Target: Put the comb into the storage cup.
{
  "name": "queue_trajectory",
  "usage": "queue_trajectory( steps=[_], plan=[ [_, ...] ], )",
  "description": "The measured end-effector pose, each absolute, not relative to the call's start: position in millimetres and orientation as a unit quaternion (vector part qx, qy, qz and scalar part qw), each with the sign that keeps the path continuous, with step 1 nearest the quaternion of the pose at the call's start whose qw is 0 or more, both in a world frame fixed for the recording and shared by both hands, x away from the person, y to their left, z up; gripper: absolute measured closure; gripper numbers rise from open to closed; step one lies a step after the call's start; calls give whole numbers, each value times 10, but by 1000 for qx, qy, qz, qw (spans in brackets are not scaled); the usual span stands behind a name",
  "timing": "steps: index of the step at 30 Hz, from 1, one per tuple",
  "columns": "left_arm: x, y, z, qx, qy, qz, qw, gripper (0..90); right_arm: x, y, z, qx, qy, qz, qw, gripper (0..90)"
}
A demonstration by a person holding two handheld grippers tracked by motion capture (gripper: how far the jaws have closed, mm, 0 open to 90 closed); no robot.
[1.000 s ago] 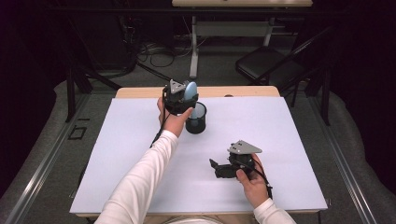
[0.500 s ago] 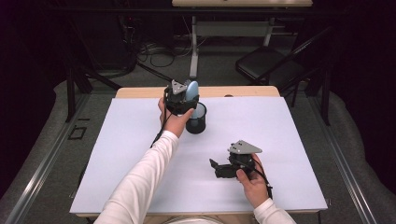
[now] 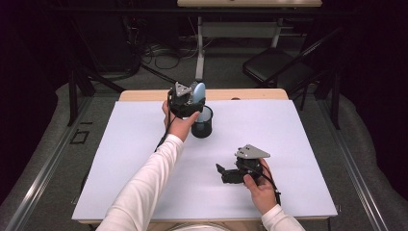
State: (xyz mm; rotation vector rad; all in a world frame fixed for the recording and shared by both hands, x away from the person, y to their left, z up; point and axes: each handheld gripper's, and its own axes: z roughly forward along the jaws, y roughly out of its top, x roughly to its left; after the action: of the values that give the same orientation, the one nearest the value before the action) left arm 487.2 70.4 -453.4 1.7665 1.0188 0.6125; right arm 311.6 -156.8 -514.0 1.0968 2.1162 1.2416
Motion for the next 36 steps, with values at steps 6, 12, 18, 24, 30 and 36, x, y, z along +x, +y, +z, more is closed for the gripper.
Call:
queue_trajectory(
  steps=[6,12,18,24,30,36],
  plan=[
    [4890,714,-4556,722,431,247,482,212,3117,-1563,-5142,397,768,450,225,24],
    [4893,712,-4562,719,435,246,483,147,3117,-1560,-5145,397,768,450,225,24],
    [4907,706,-4585,720,442,244,477,50,3117,-1562,-5144,397,768,449,226,24],
    [4911,714,-4586,720,444,244,474,4,3115,-1556,-5148,399,767,449,226,24],
    [4904,719,-4574,719,444,246,474,4,3112,-1553,-5149,398,768,447,226,24],
    [4902,721,-4573,718,446,243,476,5,3112,-1552,-5149,398,768,447,226,24]
  ],
)
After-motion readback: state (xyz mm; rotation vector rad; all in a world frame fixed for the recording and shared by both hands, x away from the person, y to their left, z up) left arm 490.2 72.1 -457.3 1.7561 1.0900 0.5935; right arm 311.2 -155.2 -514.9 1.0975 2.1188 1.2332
